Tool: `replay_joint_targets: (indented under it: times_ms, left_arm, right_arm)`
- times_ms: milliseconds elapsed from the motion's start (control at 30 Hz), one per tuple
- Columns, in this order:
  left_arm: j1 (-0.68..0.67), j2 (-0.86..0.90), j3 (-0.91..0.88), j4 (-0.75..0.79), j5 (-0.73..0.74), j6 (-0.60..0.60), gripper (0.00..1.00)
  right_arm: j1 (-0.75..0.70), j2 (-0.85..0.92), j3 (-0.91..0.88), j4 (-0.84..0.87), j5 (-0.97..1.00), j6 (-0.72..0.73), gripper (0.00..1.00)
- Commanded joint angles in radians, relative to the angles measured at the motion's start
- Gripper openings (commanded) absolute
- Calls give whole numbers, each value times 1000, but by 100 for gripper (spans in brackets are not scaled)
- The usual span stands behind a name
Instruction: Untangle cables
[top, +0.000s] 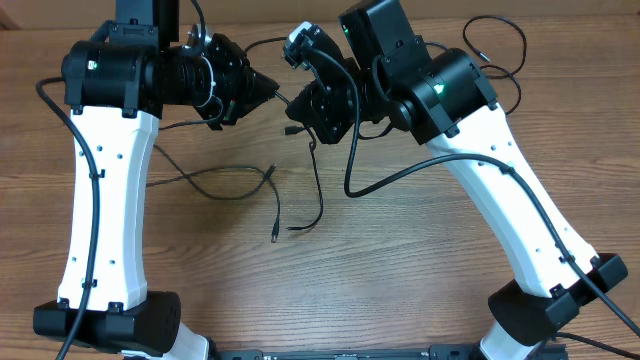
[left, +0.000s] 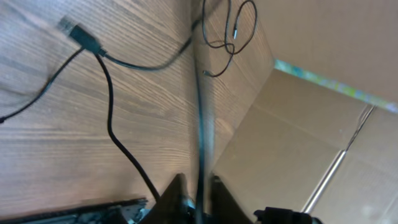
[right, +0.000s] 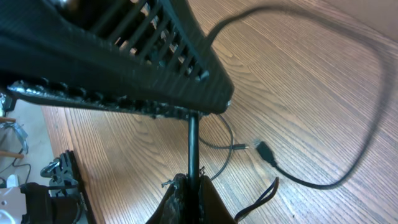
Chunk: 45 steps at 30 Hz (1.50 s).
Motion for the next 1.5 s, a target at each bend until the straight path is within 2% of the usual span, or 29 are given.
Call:
replay_joint_targets:
  times_ms: [0,100,200,233,400,600,733,967,1133,1467]
  left_arm:
    - [-2,-5,16,3,-5,69,49]
    - [-2,-5,16,-2,-7,150,82]
    - [-2,-5,16,-24,-29,212,97]
    - [-2,-5,16,-35,-48,230,100]
    - [-2,-5,16,-108,-187,287,100]
    - [-2,-5,16,-169,-308,348,100]
    - [-2,-5,16,-198,-345,348,100]
    - [-2,-5,16,-215,-371,348,100]
    - [-2,-5,16,-218,-371,348,100]
    - [-2,-5,16,-229,-371,348,100]
  right_arm:
    - [-1,-8,4,19,12,11,4]
    - [-2,-12,10,62,103,117,4]
    - [-2,-19,23,89,233,242,4]
    - [-2,-24,24,96,272,269,4]
    - [-2,-61,46,109,388,294,4]
    - [-18,-129,97,111,411,296,4]
    - [-62,-182,107,98,400,390,4]
    - [-212,-213,106,63,99,403,4]
    - [-324,-184,105,63,-217,522,4]
    - [-397,-113,105,-56,-237,559,4]
